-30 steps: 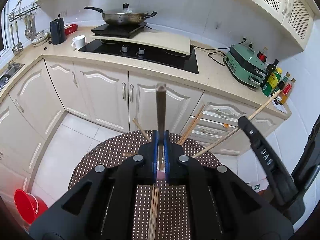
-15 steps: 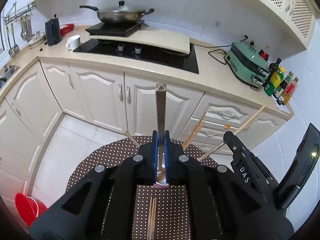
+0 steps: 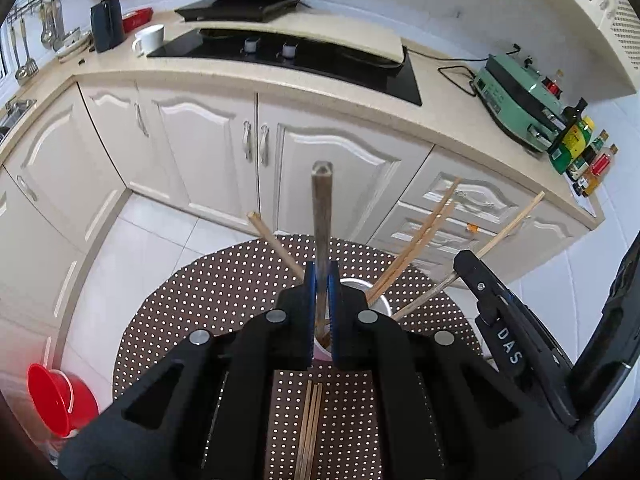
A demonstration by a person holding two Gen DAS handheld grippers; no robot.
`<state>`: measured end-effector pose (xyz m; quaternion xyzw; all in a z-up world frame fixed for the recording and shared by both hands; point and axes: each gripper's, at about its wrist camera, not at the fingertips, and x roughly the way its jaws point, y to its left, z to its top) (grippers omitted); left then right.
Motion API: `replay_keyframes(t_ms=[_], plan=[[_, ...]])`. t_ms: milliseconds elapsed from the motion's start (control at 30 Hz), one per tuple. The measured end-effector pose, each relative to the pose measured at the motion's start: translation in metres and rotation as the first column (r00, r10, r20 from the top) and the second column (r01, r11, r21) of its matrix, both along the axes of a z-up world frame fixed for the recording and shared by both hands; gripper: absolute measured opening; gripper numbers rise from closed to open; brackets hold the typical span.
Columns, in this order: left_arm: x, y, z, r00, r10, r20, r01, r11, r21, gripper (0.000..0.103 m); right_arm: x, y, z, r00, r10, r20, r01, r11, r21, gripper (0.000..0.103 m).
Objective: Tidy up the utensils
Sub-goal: 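Lower both held chopsticks down into the pink cup, then open both grippers to release the chopsticks into the cup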
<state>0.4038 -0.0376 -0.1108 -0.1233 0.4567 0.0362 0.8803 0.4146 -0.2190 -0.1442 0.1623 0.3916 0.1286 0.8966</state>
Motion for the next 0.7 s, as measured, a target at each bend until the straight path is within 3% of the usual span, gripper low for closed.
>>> replay_keyframes(t_ms=[133,267,433,700], plan=[[0.003,0.002,-0.012,1.000,-0.018,0.004,0.018,0.999,-0.037,0.006,0.004,0.002,-0.010,0.999,0.012,-0.035,-0.011,1.000,0.015,0.009],[0.006,0.003,-0.020,0.999,-0.036,0.003,0.036,0.999,-0.029,0.007,0.004,0.002,-0.012,0.999,0.015,-0.052,-0.015,1.000,0.007,0.011],[0.009,-0.001,-0.028,0.995,-0.084,-0.047,0.083,0.996,-0.007,0.007,-0.001,-0.004,-0.013,0.998,-0.003,-0.059,0.003,1.000,-0.006,0.055],[0.000,-0.007,-0.034,0.989,-0.122,-0.086,0.124,0.992,0.024,0.007,-0.014,-0.011,-0.013,0.997,-0.027,-0.069,0.023,0.998,-0.055,0.067]])
